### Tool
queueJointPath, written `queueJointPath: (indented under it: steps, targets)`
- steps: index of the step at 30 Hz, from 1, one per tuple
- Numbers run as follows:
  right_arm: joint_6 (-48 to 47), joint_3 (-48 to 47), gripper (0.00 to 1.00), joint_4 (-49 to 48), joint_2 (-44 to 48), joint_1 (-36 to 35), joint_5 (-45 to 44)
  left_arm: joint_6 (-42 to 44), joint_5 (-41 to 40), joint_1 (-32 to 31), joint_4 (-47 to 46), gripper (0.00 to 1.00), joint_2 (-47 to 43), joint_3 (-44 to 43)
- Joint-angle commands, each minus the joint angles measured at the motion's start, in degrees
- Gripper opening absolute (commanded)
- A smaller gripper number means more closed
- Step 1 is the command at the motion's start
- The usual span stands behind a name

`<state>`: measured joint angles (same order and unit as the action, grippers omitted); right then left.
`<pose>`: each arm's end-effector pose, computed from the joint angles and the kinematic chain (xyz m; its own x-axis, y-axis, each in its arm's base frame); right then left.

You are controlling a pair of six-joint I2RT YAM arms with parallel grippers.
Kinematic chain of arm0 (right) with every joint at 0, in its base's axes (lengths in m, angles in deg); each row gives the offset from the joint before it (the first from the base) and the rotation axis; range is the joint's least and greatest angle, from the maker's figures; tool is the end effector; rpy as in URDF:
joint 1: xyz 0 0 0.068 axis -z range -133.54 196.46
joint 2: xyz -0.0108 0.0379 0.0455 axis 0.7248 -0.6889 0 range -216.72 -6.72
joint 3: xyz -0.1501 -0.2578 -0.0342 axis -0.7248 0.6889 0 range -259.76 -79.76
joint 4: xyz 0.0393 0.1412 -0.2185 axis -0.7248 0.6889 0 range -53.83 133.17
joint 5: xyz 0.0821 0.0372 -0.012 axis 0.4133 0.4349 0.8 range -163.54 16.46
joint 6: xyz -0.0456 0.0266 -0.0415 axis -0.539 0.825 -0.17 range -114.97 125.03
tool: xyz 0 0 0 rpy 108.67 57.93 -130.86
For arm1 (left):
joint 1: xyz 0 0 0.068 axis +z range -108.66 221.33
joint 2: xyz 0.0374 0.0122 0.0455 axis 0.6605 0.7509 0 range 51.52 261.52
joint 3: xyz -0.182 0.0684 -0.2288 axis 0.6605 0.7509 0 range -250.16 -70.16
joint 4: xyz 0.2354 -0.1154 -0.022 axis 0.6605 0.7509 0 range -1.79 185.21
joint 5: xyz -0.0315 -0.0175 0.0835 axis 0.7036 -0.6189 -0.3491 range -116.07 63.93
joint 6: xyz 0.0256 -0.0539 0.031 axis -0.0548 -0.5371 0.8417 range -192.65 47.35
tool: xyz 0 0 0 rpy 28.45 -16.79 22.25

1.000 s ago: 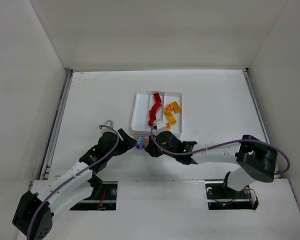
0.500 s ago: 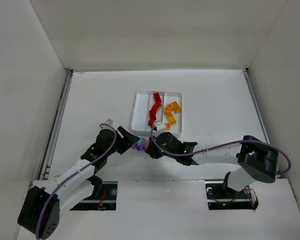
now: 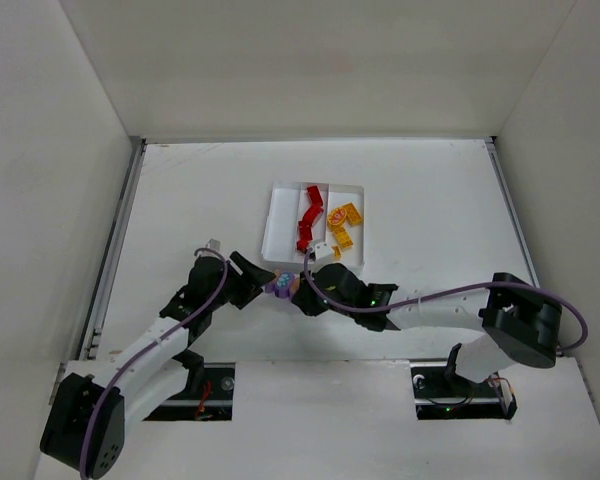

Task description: Sort the legos into containers by color

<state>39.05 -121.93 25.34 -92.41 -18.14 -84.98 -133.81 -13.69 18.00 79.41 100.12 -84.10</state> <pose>0.1489 0.2889 0.2103 -0.6473 -0.0848 -0.7575 -0.5449 0.7464 0.3821 0.1584 -0.0810 0.1865 -0.6874 -0.6353 -0.3520 -0.0788 0.5471 -0.8334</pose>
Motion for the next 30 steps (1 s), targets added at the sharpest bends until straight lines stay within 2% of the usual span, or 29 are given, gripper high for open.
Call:
queueJointPath:
  steps: [1, 7, 17, 19, 22, 25, 27, 30]
  targets:
    - [-0.88, -2.12, 0.2, -2.35, 1.75, -1.1, -1.21, -4.21, 4.22, 0.43, -2.45, 0.58, 0.27, -1.01]
    - [-0.8, -3.09, 0.2, -3.5, 2.28, -1.19, -1.21, -9.75, 9.32, 4.04, -2.37, 0.59, -0.61, -1.1]
    - [-0.19, -3.36, 0.23, -3.15, 2.64, -1.54, -2.7, -10.12, 8.54, 4.22, -2.45, 0.58, 2.82, -1.45]
    - [0.95, -2.48, 0.33, -1.92, 1.58, -1.54, -5.5, -9.67, 7.66, 3.69, -2.54, 0.58, 2.55, -1.53]
    - [2.36, -1.77, 0.63, 0.89, -0.61, -1.62, -10.78, -8.54, 6.17, 2.81, -2.54, 0.58, 2.47, -1.71]
    - [2.19, -2.65, 0.83, 4.49, -3.25, -2.5, -15.35, -7.65, 5.81, 2.72, -2.63, 0.58, 3.17, -1.89]
    - [1.67, -3.61, 0.9, 5.55, -4.92, -2.68, -14.84, -7.21, 5.9, 2.72, -2.63, 0.58, 3.61, -1.89]
    - [0.96, -5.19, 0.92, 5.56, -7.82, -2.77, -12.82, -6.69, 5.99, 3.08, -2.63, 0.58, 4.22, -1.89]
